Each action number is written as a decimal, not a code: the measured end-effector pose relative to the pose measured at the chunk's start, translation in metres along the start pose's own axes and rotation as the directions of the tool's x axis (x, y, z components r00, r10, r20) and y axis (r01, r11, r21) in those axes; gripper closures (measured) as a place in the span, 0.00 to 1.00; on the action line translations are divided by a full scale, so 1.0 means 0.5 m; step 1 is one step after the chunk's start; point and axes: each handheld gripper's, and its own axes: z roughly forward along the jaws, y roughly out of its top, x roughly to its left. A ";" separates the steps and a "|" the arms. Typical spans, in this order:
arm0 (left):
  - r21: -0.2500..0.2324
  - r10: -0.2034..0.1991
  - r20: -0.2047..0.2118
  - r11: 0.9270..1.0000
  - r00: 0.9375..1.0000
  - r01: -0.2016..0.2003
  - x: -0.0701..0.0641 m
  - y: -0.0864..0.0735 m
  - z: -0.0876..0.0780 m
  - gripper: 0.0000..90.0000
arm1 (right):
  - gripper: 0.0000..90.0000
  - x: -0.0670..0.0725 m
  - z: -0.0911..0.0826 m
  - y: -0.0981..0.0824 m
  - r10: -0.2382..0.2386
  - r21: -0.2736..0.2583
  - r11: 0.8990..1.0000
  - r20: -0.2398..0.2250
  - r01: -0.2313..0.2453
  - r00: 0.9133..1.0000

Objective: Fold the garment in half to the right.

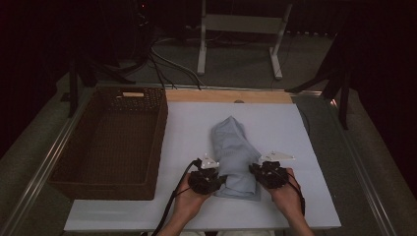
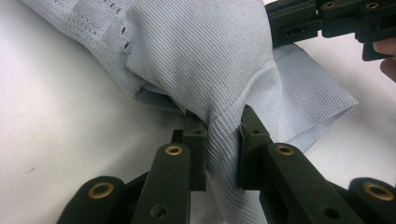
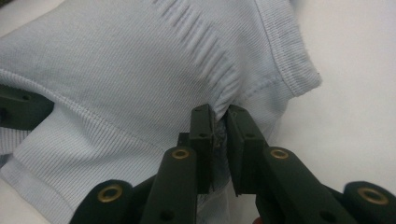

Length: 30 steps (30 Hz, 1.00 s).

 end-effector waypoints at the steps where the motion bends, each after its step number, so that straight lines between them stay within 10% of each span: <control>1: -0.002 -0.003 0.001 1.000 1.000 0.003 0.001 -0.002 -0.002 0.89 | 0.91 0.001 0.002 0.001 -0.001 -0.001 1.000 -0.003 0.001 1.000; 18: 0.017 -0.022 0.063 1.000 0.998 0.021 -0.017 -0.023 0.004 0.80 | 0.91 -0.006 -0.021 -0.010 -0.001 0.001 1.000 0.007 0.001 1.000; 30: 0.014 -0.030 0.075 0.999 0.997 0.029 -0.016 -0.027 0.003 0.72 | 0.70 0.008 -0.050 -0.045 0.009 0.010 1.000 0.023 -0.009 1.000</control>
